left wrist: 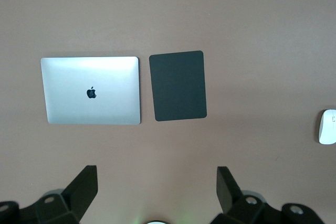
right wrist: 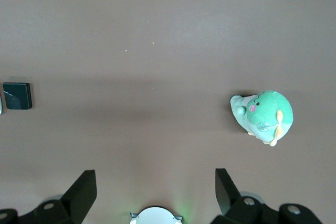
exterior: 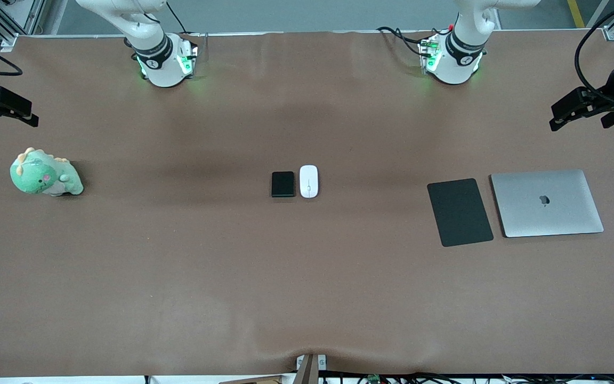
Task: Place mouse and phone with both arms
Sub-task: 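Reach the left gripper toward the white mouse beside the phone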
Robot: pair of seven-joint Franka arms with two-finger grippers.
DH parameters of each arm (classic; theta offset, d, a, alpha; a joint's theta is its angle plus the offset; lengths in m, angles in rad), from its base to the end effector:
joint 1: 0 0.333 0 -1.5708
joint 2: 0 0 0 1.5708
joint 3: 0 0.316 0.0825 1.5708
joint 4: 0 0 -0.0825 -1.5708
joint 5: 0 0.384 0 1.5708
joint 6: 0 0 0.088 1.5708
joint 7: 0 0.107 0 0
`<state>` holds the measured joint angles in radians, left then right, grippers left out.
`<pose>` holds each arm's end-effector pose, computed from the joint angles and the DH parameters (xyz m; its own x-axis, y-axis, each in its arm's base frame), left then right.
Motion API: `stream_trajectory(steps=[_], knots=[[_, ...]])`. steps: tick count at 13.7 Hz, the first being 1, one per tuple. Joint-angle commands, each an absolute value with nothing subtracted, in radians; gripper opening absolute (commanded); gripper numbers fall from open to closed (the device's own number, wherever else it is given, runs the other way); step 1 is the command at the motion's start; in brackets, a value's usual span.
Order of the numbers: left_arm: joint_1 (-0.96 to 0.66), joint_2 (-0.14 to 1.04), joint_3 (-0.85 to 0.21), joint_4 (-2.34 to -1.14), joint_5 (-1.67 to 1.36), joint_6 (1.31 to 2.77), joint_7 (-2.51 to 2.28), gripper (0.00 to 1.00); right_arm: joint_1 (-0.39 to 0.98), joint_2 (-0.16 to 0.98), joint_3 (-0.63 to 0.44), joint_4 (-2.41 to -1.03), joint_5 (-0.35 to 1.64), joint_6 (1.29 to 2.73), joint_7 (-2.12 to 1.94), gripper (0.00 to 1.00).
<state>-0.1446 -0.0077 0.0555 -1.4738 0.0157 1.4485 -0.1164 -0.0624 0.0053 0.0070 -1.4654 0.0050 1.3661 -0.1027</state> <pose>0.5375 -0.0460 0.6633 0.9995 0.0292 -0.0157 0.0289 -0.9994 -0.0171 0.5336 -0.0290 0.6534 0.9935 0.0486 -0.1033 0.0472 -0.9988 -0.0157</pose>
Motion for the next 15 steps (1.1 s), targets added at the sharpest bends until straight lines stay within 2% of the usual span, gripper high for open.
stream_trajectory(steps=[1,8,15], knots=[[-0.150,-0.009,0.060,-1.462,0.021,1.434,-0.109,1.00,-0.077,0.009,0.014,-1.457,0.012,1.365,-0.109,1.00],[-0.169,0.006,0.049,-1.462,0.026,1.436,-0.123,1.00,-0.078,0.011,0.014,-1.457,0.011,1.367,-0.109,1.00],[-0.178,0.129,-0.138,-1.462,0.021,1.488,-0.282,1.00,-0.077,0.015,0.014,-1.457,0.012,1.367,-0.109,1.00]])
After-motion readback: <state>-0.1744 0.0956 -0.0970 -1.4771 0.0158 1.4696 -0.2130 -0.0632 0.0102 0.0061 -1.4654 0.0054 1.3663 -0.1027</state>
